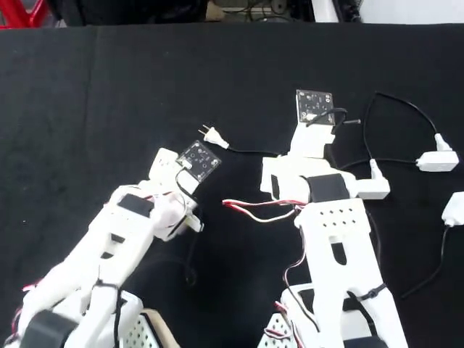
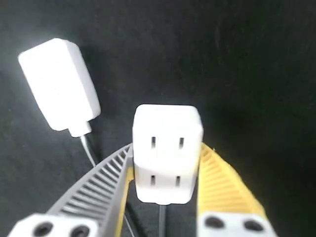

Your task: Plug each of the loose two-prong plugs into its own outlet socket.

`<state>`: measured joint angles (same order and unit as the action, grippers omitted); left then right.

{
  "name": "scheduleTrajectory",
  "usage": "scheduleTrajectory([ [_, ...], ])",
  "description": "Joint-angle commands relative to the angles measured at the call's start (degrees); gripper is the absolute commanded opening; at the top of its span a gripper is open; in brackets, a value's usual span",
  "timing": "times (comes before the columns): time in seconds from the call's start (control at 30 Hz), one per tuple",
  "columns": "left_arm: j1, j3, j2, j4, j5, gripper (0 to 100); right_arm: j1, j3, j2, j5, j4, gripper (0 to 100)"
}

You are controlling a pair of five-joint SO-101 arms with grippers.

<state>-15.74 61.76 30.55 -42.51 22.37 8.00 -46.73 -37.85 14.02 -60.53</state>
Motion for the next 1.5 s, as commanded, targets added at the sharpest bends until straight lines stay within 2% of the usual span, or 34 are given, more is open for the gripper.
scheduleTrajectory([
  [0.0, -0.48, -5.23, -8.62, 3.08, -0.35, 26, -0.70, 2.95, -0.13, -0.53, -0.09, 1.1],
  [0.13, -0.04, -11.47, -13.71, -2.29, -0.53, 35, -0.70, 2.86, -0.13, -0.53, -0.09, 1.1],
  [0.23, 1.45, -15.60, -12.13, -7.38, -0.53, 35, -0.62, 2.86, -0.13, -0.53, -0.09, 1.1],
  [0.5, 4.09, -13.58, 4.66, -16.18, -5.45, 36, -0.09, 2.77, 0.31, -0.53, 0.09, 1.1],
  [0.7, 16.57, -5.85, 27.87, -21.71, -6.15, 35, 11.16, -1.54, 0.22, -6.15, 2.55, 1.1],
  [0.9, 30.73, 11.47, 53.54, -22.15, -6.24, 35, 20.84, -9.19, -0.04, -12.84, 12.66, 1.1],
  [1.0, 40.04, 20.26, 66.99, -23.65, -6.24, 35, 25.23, -11.91, 0.31, -13.89, 18.11, 1.1],
  [1.07, 43.82, 24.66, 74.90, -25.67, -6.24, 35, 27.52, -12.18, 0.31, -13.54, 20.22, 1.1],
  [1.27, 45.76, 25.10, 69.45, -26.90, -6.15, 35, 30.86, -13.76, 1.89, -13.80, 28.66, 1.1],
  [1.47, 45.49, 28.26, 71.82, -26.64, -5.89, 35, 30.24, -11.21, 15.43, -13.98, 34.20, 1.1],
])
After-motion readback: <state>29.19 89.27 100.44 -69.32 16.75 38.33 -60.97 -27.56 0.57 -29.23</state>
